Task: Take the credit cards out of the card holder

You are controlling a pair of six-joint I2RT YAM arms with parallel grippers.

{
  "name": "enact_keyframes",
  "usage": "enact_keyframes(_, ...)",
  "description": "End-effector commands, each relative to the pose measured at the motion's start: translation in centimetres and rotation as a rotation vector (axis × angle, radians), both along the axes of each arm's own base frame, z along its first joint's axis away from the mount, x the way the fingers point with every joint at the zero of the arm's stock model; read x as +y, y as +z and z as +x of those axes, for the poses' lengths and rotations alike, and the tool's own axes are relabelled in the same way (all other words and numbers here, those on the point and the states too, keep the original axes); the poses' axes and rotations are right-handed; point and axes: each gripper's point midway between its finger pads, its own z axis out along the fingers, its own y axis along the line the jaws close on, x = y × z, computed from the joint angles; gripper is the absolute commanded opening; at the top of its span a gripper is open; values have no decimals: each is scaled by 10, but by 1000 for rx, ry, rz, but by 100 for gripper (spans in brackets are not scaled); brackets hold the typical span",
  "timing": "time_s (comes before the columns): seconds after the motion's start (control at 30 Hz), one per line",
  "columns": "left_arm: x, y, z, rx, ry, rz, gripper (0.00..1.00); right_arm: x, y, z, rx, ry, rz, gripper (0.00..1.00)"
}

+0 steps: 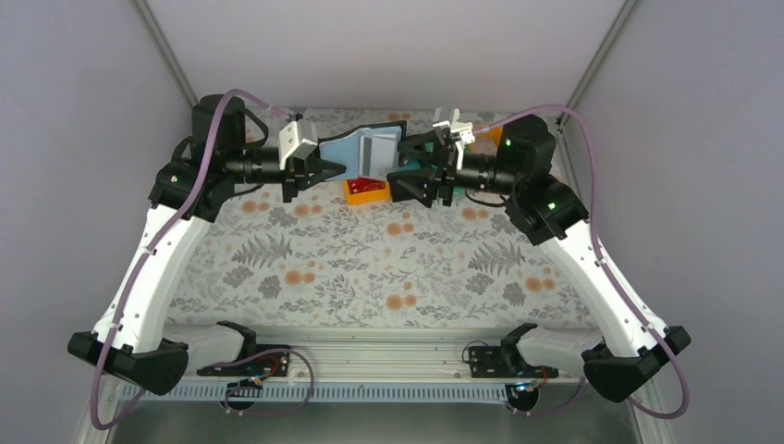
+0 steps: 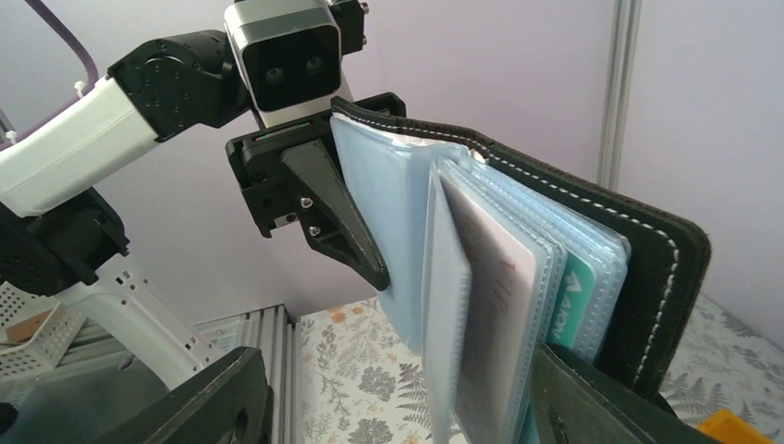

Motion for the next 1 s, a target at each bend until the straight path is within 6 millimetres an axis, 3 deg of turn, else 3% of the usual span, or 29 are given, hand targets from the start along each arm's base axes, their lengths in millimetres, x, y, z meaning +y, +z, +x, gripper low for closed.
enact_keyframes(0.0, 1, 17, -8, -69, -20, -21, 2, 1, -5, -7, 16, 47, -2, 72)
enact_keyframes(0.3, 1, 14, -6, -61, -14, -16, 2, 4, -16, -20, 85, 89, -27, 70)
enact_keyframes(0.6, 0, 15, -3, -59, -13, -17, 2, -2, -5, -25, 63, 64, -15, 69)
enact_keyframes(0.97, 1, 12, -4, -57, -13, -12, 2, 6, 15, -29, 28, 107, 30, 59)
